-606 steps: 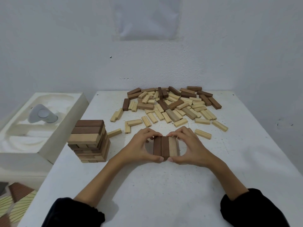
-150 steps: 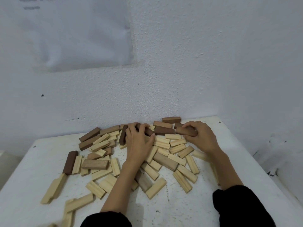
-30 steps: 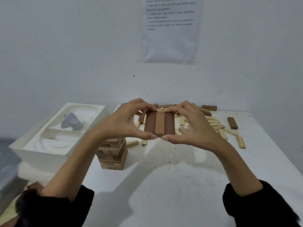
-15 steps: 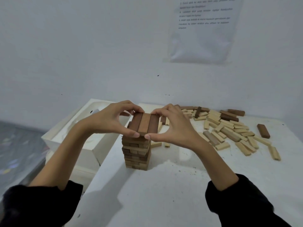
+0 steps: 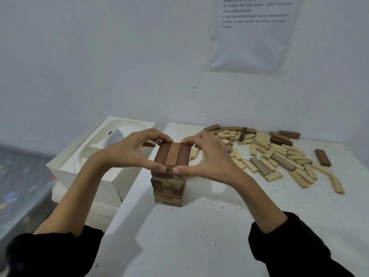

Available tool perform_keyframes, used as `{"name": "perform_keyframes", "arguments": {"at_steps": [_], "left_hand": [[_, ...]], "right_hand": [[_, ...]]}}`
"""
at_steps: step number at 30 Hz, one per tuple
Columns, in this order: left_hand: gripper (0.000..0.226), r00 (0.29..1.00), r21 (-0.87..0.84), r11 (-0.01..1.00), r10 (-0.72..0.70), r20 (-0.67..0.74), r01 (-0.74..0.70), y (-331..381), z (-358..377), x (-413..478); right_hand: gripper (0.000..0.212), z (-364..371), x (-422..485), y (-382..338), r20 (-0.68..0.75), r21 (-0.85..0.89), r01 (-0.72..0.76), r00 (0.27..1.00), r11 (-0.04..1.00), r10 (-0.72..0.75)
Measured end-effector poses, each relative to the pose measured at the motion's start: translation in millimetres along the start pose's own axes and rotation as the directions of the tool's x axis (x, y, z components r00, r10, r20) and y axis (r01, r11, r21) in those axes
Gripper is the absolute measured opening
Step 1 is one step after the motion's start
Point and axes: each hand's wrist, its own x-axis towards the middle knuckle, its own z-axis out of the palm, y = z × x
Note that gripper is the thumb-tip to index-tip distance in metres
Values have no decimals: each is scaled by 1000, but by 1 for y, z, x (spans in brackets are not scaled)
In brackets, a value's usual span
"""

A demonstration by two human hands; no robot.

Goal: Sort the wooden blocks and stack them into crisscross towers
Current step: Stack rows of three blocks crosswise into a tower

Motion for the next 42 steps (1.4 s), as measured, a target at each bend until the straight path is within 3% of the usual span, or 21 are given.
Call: {"name": "perform_keyframes", "arguments": {"at_steps": [17, 22, 30, 35, 42], "left_hand": [[92, 1000, 58, 998, -11, -7, 12, 8, -3, -8], [74, 998, 114, 993, 47, -39, -42, 30, -5, -4], [57, 974, 188, 977, 136, -180, -101, 80, 13, 18], [43, 956, 290, 950, 183, -229, -113, 104, 54, 42], [31, 964, 214, 968, 174, -203, -129, 100, 141, 95]], "right_hand": [[75, -5, -5, -2, -16, 39, -16, 1000, 999, 17], [73, -24, -16, 6, -40, 42, 5, 999, 999, -3], [33, -64, -45, 37, -159, 149, -19, 986, 989, 43], [24, -75, -62, 66, -276, 209, -38, 956, 977, 96], [23, -67, -75, 124, -391, 245, -125, 895, 962, 216]]}}
